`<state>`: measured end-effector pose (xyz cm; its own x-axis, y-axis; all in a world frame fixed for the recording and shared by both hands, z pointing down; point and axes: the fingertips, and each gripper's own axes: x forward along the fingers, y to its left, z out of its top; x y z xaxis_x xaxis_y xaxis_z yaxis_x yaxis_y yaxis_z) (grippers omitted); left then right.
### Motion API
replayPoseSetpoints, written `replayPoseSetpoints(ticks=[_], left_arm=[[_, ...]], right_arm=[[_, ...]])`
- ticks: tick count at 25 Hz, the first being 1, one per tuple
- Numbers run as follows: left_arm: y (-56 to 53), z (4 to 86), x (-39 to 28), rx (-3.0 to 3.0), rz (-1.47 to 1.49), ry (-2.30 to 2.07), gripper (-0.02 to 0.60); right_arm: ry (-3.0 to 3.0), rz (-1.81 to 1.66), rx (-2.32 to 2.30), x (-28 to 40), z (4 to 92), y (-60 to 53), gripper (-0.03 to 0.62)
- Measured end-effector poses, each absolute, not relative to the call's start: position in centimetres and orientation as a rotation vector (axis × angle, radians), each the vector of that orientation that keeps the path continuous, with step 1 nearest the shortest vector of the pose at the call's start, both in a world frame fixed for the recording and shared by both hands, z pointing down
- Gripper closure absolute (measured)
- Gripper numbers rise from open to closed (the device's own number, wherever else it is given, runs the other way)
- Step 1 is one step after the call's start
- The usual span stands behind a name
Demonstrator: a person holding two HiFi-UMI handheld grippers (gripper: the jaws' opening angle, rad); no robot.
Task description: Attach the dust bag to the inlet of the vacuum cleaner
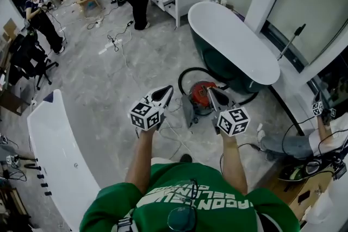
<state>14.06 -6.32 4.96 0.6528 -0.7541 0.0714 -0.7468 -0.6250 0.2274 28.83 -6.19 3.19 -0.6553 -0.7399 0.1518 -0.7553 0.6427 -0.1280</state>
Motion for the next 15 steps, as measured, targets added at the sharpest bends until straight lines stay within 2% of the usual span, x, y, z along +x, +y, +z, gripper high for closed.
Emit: replayPoseSetpoints(ticks=[15], left_arm=[[-5.7, 3.4, 15.7, 2.705, -0.025, -1.174, 0.577]], right_arm=[[-2.77, 0.273, 1.293, 29.5, 3.2, -5.6, 0.585]])
